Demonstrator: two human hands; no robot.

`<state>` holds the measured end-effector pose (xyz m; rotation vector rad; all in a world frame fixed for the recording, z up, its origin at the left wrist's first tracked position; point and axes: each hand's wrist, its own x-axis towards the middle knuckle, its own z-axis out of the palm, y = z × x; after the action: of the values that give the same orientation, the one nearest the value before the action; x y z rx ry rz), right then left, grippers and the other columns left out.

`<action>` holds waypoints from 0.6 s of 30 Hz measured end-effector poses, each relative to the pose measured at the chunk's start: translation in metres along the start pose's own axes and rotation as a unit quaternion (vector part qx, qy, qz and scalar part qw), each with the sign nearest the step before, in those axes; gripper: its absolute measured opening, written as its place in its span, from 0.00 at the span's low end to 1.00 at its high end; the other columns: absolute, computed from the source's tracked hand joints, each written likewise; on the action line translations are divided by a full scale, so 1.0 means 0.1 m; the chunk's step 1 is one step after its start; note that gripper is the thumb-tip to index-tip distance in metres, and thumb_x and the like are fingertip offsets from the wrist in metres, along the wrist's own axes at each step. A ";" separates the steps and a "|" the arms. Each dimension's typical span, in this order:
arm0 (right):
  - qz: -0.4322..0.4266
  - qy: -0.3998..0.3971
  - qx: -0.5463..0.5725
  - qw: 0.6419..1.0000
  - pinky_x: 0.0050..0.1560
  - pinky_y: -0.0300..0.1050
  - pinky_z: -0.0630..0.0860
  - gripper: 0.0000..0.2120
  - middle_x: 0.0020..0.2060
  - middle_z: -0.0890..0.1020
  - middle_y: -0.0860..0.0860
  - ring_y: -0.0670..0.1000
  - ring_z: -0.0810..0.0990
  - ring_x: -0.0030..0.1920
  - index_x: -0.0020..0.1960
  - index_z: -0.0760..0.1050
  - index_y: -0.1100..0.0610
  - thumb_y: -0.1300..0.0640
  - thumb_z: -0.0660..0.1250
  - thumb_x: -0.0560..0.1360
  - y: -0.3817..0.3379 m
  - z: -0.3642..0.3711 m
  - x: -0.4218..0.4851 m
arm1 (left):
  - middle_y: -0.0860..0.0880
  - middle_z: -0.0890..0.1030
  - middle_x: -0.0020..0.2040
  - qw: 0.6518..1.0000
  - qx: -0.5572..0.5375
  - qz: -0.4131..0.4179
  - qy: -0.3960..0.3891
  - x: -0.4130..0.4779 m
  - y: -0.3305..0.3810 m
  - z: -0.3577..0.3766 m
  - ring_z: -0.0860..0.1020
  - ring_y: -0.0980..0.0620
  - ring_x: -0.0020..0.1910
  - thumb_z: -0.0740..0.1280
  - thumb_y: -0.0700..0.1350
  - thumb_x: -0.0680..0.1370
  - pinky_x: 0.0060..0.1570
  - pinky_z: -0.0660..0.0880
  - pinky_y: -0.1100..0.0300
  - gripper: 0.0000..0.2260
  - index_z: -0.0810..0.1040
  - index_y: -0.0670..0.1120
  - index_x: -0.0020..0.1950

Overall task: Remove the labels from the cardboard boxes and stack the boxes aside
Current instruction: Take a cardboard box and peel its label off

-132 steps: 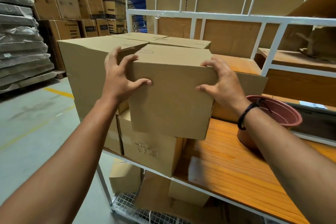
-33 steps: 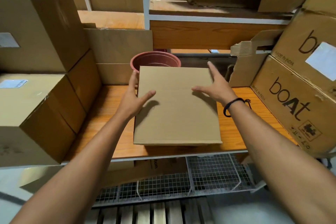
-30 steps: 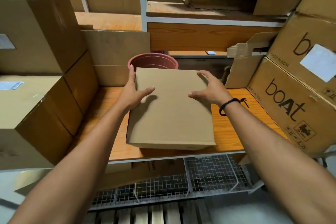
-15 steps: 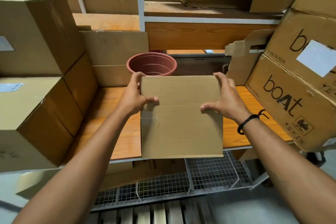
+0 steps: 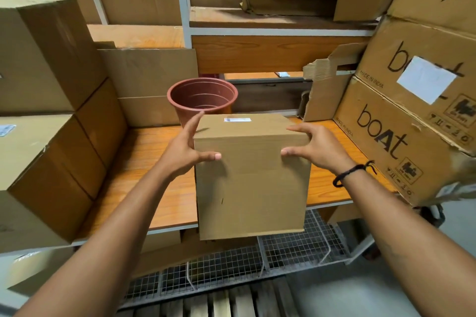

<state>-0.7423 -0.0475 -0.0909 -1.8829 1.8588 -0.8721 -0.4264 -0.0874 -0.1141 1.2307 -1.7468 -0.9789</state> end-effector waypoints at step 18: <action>0.073 -0.126 0.130 0.981 0.64 0.41 0.63 0.41 0.71 0.69 0.44 0.43 0.67 0.67 0.74 0.66 0.50 0.44 0.78 0.66 0.38 0.24 0.16 | 0.57 0.70 0.71 0.996 0.024 -0.072 -0.051 -0.07 -0.25 0.16 0.71 0.54 0.67 0.70 0.59 0.75 0.55 0.74 0.61 0.32 0.65 0.56 0.76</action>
<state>-0.7566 -0.0697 -0.1304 -1.5944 1.6210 -0.7481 -0.4301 -0.0837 -0.1439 1.3726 -1.7888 -1.1066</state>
